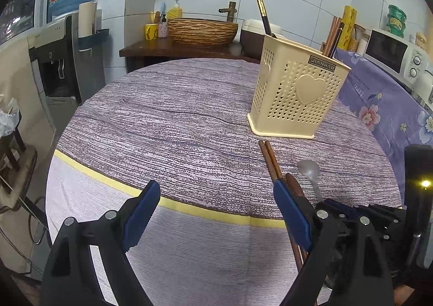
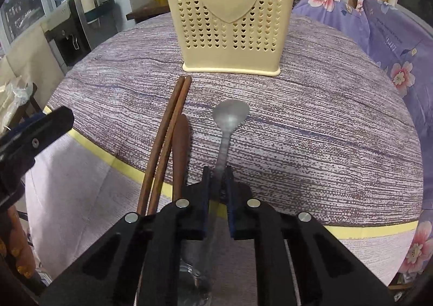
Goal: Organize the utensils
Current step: 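Close the right tool on the clear plastic spoon handle while the left tool moves to the chopsticks, then lift the plastic spoon with the right tool while the left tool hovers over brown chopsticks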
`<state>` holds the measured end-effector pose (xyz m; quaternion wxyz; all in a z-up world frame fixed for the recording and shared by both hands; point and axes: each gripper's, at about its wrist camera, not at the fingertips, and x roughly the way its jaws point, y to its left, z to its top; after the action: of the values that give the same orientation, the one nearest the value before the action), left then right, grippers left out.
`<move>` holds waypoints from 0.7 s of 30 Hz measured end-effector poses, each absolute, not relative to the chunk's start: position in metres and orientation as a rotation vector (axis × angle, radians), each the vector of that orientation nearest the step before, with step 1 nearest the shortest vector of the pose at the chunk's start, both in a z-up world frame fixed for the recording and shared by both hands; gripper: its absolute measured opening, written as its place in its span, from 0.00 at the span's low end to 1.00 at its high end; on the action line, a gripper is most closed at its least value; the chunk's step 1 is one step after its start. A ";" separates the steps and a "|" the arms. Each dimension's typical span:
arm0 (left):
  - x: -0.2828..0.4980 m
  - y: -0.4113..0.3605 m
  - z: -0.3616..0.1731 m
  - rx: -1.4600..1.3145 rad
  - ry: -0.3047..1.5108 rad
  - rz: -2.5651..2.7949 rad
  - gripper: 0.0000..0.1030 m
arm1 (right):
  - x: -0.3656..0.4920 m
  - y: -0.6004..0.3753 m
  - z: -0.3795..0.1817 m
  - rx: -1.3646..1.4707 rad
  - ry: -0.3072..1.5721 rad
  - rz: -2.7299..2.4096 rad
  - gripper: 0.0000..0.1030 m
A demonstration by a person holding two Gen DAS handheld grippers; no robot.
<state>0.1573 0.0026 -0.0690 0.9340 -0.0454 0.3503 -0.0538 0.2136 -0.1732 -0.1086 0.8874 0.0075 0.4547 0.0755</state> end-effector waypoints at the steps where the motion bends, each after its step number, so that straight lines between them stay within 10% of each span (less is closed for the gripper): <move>1: 0.157 0.002 -0.069 -0.091 0.718 -0.112 0.82 | 0.214 -0.177 -0.107 0.036 0.941 0.166 0.10; 21: 0.151 -0.057 -0.096 0.035 0.830 -0.246 0.50 | 0.192 -0.276 -0.105 0.193 0.902 0.079 0.10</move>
<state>0.1514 -0.0573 -0.0957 0.9075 0.0171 0.4023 -0.1194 0.1921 -0.2763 -0.1051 0.8948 0.0931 0.4349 0.0383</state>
